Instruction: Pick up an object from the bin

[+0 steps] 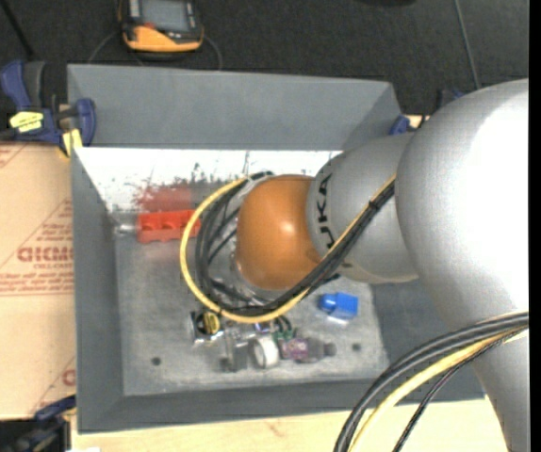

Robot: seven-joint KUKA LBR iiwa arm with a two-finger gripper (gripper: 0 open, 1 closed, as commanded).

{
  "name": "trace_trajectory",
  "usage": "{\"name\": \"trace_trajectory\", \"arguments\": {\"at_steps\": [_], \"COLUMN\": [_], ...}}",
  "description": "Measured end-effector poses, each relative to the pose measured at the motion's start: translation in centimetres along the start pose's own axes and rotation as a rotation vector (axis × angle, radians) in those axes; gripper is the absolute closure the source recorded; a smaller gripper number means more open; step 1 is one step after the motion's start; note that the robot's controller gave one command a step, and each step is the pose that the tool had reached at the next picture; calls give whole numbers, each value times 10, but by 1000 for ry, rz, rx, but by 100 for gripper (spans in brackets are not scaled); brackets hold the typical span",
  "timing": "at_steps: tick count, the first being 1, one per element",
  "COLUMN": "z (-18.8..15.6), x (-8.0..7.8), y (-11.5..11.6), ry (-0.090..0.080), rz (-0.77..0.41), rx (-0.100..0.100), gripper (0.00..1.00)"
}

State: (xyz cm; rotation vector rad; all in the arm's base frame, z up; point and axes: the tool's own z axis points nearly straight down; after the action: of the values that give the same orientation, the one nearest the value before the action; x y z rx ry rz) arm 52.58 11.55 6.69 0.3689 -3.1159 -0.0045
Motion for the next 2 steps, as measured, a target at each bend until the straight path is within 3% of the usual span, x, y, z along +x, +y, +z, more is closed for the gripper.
{"name": "trace_trajectory", "arguments": {"at_steps": [1,2], "z": [-4,-4], "x": [-3,-2], "y": [-3,-3], "ry": [-7,-7], "rz": [6,7], "rx": [2,2], "gripper": [100,0]}}
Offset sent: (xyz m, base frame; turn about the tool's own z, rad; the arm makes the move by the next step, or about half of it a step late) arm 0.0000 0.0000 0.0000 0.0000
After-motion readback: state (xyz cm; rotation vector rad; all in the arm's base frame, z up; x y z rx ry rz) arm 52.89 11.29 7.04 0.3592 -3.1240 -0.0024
